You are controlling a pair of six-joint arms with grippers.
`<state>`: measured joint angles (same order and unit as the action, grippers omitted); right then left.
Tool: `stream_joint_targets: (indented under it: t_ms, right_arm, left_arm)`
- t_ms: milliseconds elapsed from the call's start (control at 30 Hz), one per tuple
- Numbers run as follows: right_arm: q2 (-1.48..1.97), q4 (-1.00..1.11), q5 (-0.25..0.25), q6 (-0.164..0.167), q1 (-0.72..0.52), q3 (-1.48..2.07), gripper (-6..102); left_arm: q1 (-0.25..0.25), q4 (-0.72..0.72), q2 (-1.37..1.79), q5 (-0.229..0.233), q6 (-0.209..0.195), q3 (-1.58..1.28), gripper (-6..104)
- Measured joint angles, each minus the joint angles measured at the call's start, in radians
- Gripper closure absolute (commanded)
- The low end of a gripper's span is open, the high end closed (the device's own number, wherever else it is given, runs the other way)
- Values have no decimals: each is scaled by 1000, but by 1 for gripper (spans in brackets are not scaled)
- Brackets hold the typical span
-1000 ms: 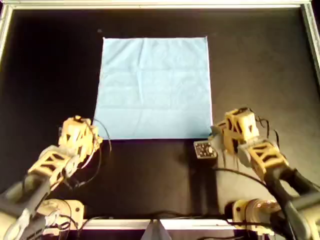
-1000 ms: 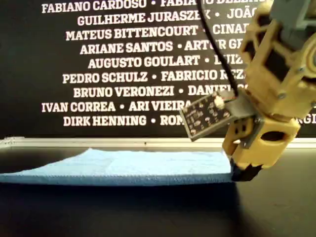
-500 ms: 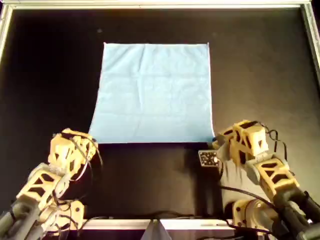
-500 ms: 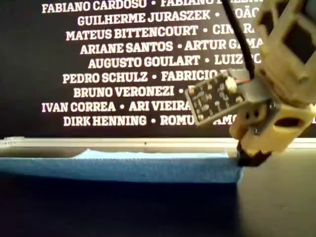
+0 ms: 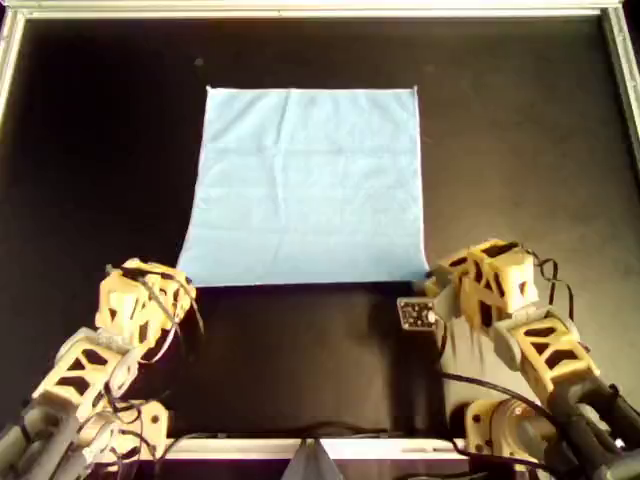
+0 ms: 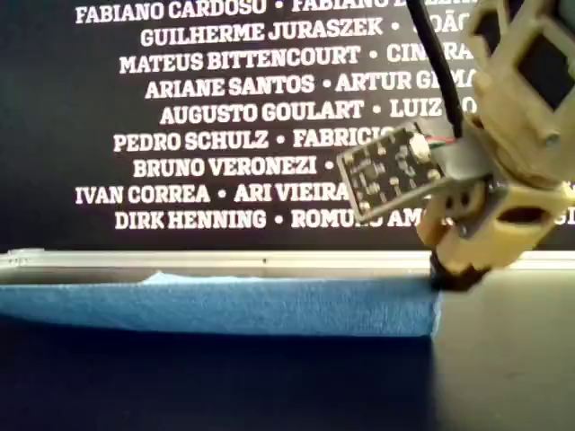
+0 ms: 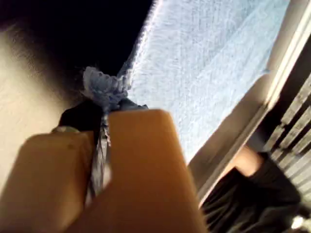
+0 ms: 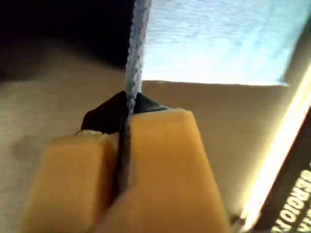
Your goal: Fold a cloth
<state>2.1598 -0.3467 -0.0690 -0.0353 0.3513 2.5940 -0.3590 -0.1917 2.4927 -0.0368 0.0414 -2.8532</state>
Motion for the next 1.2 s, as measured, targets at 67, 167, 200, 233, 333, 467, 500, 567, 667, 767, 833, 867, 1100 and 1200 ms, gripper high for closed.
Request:
stream_joint_targets:
  t_ms: [67, 167, 200, 233, 333, 467, 500, 567, 667, 767, 833, 867, 1100, 1200]
  right_arm:
    - [-43, 43, 9, -5, -3, -29, 94]
    - [-135, 92, 9, -5, -15, -95, 94]
    - [-170, 103, 9, -6, -21, -120, 94]
    - [-209, 112, 9, -6, -31, -147, 94]
    - [-310, 127, 9, -18, -74, -247, 94]
    - [-439, 130, 9, -15, -115, -390, 94]
    - [-468, 130, 9, -12, -117, -422, 94]
    - [-525, 130, 6, -12, -117, -488, 94]
    - [-626, 133, -2, -11, -118, -604, 94]
    - [-736, 133, -2, -11, -120, -729, 94]
    - [-804, 133, -2, -11, -120, -804, 94]
    - [-836, 133, -2, -11, -120, -839, 94]
    - [-1005, 133, 0, -11, -127, -1086, 94]
    - [-1086, 133, 0, -11, -135, -1209, 94]
  left_arm:
    - [0, 41, -9, 0, 46, 29, 98]
    - [0, 101, -54, 2, 92, 91, 98]
    - [0, 120, -80, 3, 98, 112, 98]
    - [0, 133, -112, 2, 101, 137, 98]
    - [5, 164, -245, 2, 107, 224, 98]
    - [11, 209, -460, 2, 107, 364, 98]
    - [12, 216, -509, 3, 107, 396, 98]
    - [15, 221, -591, 5, 107, 457, 98]
    - [15, 222, -678, 6, 107, 546, 98]
    - [15, 225, -753, 5, 107, 637, 98]
    - [17, 225, -808, 5, 107, 706, 98]
    - [21, 225, -838, -5, 107, 738, 98]
    - [117, 225, -1052, -5, 107, 980, 98]
    - [146, 225, -1126, -3, 107, 1092, 98]
